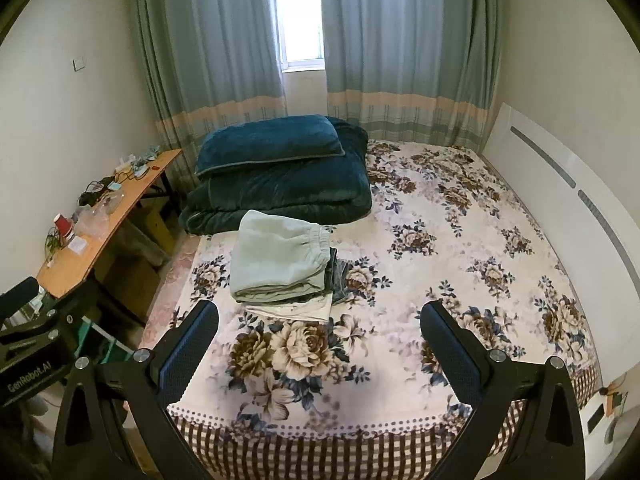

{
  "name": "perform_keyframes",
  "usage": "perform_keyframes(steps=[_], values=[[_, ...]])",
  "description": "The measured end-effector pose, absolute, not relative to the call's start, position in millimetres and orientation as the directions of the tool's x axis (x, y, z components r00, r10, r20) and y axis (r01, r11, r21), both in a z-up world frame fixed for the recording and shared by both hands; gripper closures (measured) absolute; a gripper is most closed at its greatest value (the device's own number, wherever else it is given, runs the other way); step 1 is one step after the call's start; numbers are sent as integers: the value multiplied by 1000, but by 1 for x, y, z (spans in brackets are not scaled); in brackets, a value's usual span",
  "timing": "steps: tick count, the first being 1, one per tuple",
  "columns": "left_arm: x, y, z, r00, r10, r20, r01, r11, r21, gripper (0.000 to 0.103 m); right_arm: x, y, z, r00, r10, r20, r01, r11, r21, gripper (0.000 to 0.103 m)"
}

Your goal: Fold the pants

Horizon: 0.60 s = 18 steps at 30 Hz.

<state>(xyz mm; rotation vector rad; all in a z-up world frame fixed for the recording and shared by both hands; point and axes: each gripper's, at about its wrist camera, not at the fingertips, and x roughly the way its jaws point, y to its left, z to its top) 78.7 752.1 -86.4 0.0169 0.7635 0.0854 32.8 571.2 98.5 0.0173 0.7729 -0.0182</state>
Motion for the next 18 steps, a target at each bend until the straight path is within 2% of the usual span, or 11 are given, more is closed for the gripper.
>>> perform_keyframes(steps=[18], values=[[86, 751, -88, 726, 91, -682, -72, 996, 56, 0, 36, 574, 94, 718, -24, -695, 33, 999, -1, 0]])
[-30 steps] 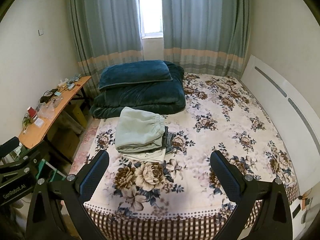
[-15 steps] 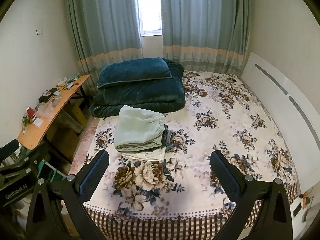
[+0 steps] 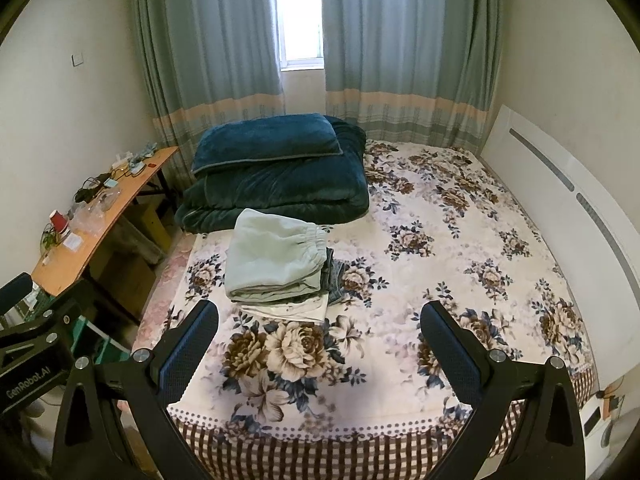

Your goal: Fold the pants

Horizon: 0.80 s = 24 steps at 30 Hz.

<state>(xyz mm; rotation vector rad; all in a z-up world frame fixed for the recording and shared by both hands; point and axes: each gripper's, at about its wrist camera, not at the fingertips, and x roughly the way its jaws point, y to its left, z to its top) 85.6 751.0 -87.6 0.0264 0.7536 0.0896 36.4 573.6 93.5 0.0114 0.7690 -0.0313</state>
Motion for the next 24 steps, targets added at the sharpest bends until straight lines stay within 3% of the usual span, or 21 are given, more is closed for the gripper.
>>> perform_keyframes(steps=[24], values=[[84, 749, -88, 723, 101, -683, -77, 995, 67, 0, 36, 568, 87, 712, -11, -702, 24, 1000, 8, 0]])
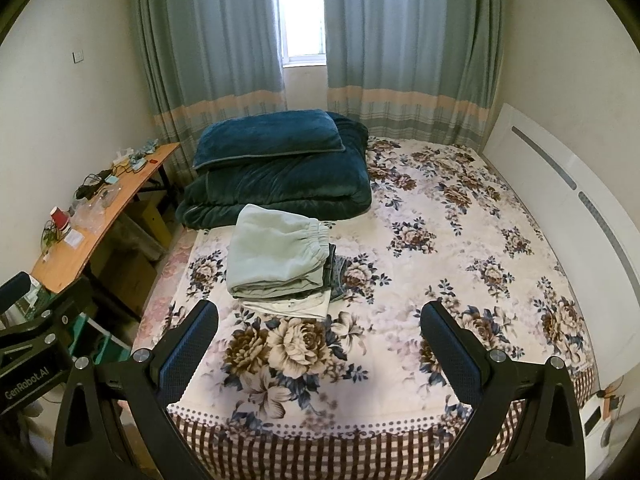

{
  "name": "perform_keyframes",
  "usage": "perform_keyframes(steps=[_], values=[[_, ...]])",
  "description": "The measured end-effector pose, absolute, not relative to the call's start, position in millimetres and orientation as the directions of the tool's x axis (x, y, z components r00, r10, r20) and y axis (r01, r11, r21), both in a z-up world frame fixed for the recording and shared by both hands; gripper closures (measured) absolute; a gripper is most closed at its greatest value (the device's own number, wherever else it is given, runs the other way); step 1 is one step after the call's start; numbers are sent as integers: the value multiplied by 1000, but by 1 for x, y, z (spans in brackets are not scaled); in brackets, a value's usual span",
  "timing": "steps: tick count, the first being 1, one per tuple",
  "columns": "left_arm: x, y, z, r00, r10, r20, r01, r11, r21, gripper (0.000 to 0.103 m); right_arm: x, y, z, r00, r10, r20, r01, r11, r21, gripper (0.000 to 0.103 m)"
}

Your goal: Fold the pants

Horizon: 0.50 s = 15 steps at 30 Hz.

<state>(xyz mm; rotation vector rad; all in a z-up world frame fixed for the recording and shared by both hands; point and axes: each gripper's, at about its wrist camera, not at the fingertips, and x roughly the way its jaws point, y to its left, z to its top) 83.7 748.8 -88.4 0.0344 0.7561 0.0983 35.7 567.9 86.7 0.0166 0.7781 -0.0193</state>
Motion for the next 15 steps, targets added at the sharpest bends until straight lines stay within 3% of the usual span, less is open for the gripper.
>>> perform_keyframes(steps=[15], values=[[71, 753, -90, 733, 104, -672, -94, 994, 52, 0, 36, 563, 86, 710, -4, -704, 14, 1000, 8, 0]])
